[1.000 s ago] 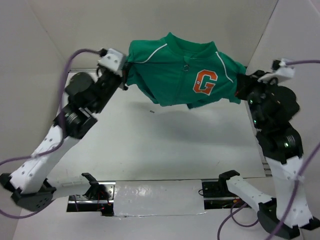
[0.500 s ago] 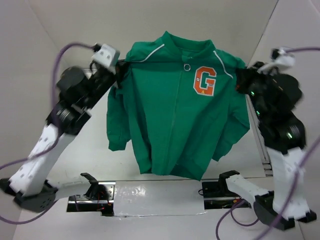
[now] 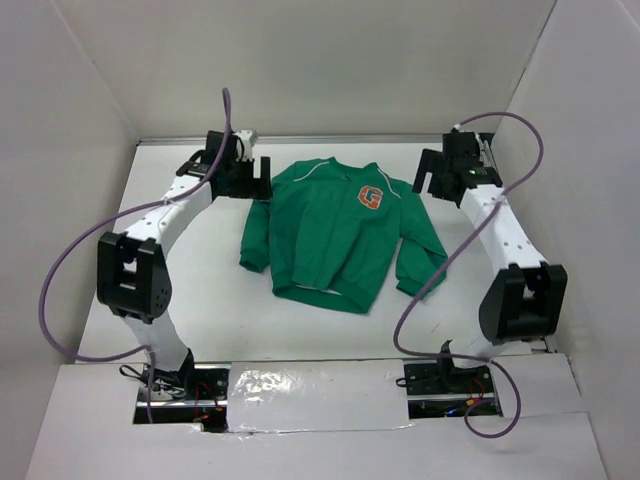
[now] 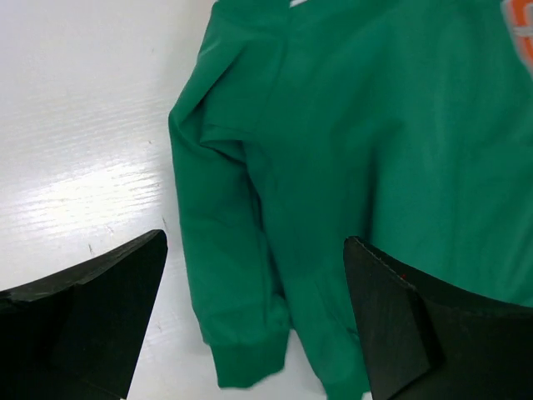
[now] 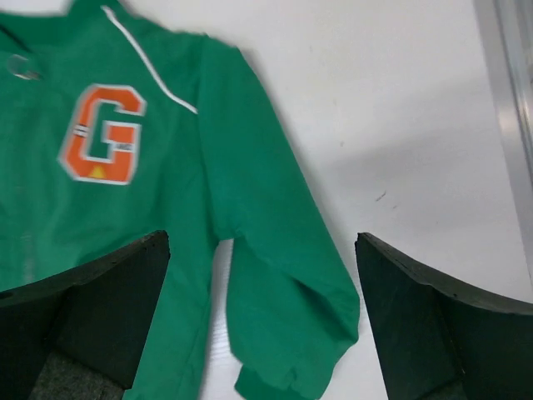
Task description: Zip up the jacket
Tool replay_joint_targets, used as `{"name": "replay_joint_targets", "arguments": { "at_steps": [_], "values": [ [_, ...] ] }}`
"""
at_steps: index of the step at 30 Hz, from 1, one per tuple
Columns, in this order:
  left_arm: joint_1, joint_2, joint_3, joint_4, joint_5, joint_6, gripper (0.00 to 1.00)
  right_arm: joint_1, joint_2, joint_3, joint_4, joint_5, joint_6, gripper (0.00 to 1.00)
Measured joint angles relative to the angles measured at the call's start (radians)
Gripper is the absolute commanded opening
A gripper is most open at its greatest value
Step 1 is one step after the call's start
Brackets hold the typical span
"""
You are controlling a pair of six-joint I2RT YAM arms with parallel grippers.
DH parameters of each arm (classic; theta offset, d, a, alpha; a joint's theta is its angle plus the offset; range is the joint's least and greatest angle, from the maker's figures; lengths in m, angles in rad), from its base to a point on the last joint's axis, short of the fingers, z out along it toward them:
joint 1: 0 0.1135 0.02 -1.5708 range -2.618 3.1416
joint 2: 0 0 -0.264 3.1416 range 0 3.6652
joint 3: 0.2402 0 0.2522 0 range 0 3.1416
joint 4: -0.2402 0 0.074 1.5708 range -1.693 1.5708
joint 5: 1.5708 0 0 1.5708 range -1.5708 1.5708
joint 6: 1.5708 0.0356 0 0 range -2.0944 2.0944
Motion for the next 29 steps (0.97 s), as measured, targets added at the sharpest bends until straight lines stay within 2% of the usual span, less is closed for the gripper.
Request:
{"name": "replay_joint_targets", "arguments": {
  "at_steps": [3,10,14,19,23,29],
  "values": [
    [-0.003,-0.101,-0.027,0.023,0.016,-0.029,0.99,0.000,-0.122,-0.032,0.038,-0.008,0.029,1.00],
    [-0.029,-0.422,-0.215,0.018,0.042,-0.155,0.99,-0.006,-0.387,-0.183,0.066,-0.030,0.129,1.00],
    [-0.040,-0.629,-0.339,-0.026,0.053,-0.244,0.99,-0.018,-0.553,-0.277,0.062,-0.033,0.185,1.00],
    [-0.030,-0.863,-0.399,-0.088,0.049,-0.340,0.99,-0.029,-0.755,-0.319,0.041,-0.028,0.235,1.00],
    [-0.026,-0.950,-0.425,-0.110,0.050,-0.371,0.99,-0.029,-0.826,-0.324,0.035,-0.020,0.254,1.00],
    [-0.026,-0.949,-0.426,-0.139,0.050,-0.390,0.99,-0.029,-0.889,-0.380,0.024,0.013,0.280,1.00]
  ]
}}
